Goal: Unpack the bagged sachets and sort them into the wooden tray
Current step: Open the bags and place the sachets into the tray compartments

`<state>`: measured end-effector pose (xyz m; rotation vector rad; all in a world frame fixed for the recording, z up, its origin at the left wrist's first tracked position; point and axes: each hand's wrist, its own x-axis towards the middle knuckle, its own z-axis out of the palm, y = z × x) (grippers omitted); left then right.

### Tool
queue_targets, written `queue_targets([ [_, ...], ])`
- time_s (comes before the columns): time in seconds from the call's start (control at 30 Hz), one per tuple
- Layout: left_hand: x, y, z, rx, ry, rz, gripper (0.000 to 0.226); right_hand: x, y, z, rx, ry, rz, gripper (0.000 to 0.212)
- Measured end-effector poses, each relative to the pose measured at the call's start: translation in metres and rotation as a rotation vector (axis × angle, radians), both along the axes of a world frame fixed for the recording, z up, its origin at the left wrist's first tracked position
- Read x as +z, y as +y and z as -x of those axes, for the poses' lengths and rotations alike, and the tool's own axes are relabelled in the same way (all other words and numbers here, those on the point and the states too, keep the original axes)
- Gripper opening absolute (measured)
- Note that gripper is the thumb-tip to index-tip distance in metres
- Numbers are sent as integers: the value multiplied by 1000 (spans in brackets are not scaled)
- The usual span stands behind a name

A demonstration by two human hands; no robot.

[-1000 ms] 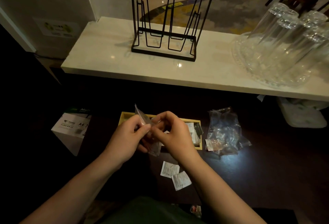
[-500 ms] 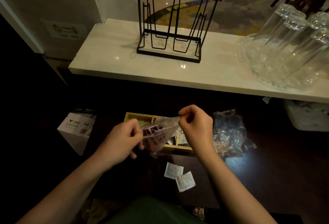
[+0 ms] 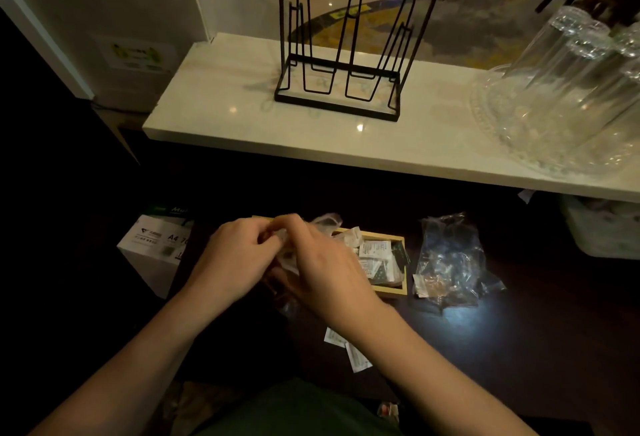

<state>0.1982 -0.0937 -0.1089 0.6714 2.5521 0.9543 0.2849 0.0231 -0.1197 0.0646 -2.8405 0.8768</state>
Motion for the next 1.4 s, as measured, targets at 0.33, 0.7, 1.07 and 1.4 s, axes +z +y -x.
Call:
queue_targets([
  [0.33,-28,-26,16,93,-122,-165,15,-11,-11,43,65,74,-229,31],
  [0.7,-93,-39,17,529,-1076,-422,56,14,-5,63,-3,164,316,19],
  [1.07,-99,-52,50,604,-134,-283,44,1,41,73,-228,-25,513,16],
  [1.4,-35,-61,80,475,497,52,40,-69,36,85,-323,-172,584,12],
])
